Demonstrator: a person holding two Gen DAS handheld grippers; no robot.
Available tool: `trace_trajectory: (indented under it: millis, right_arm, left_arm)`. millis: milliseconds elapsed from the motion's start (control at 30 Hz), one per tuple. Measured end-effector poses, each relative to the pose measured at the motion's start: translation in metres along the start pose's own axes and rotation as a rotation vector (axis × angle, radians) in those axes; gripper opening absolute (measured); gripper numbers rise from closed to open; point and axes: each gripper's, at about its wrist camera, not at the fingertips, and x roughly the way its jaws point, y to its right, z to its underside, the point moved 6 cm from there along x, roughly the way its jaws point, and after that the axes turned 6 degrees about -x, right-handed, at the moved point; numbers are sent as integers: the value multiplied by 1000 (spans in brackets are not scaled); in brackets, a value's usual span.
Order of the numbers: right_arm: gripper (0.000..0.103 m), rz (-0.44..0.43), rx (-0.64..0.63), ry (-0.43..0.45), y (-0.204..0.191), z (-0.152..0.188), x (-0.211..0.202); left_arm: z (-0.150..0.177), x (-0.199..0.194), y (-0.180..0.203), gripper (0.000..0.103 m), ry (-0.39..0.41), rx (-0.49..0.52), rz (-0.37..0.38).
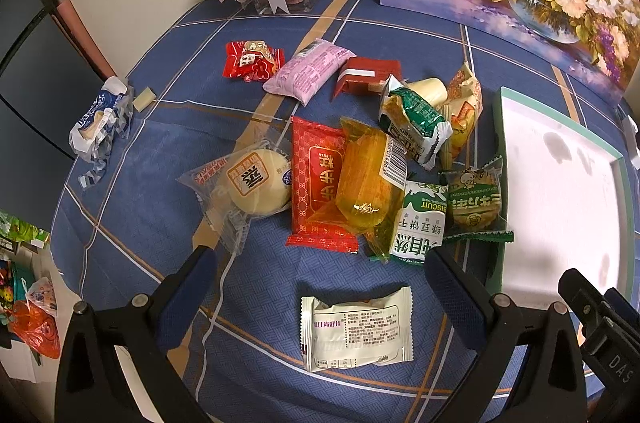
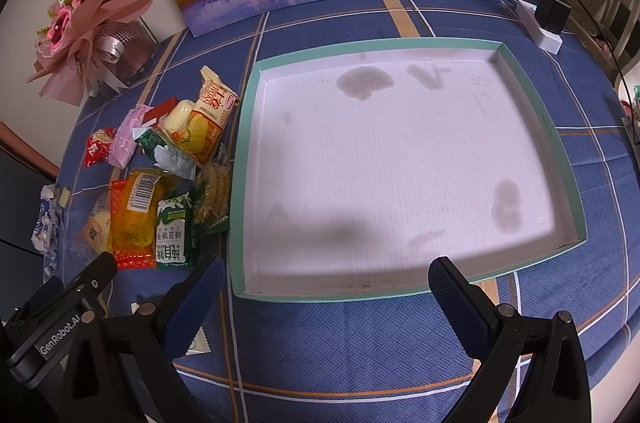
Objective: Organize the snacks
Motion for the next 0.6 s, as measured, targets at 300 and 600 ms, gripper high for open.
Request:
trace_trajectory:
  millis: [300,600]
  right_arm:
    - [103,1,-1,-3,1,1,1]
    - [103,2,-5,-4,0,2,1]
  left_arm:
    - [1,0,0,103,-1,0,0]
    - [3,1,0,103,-4,0,0]
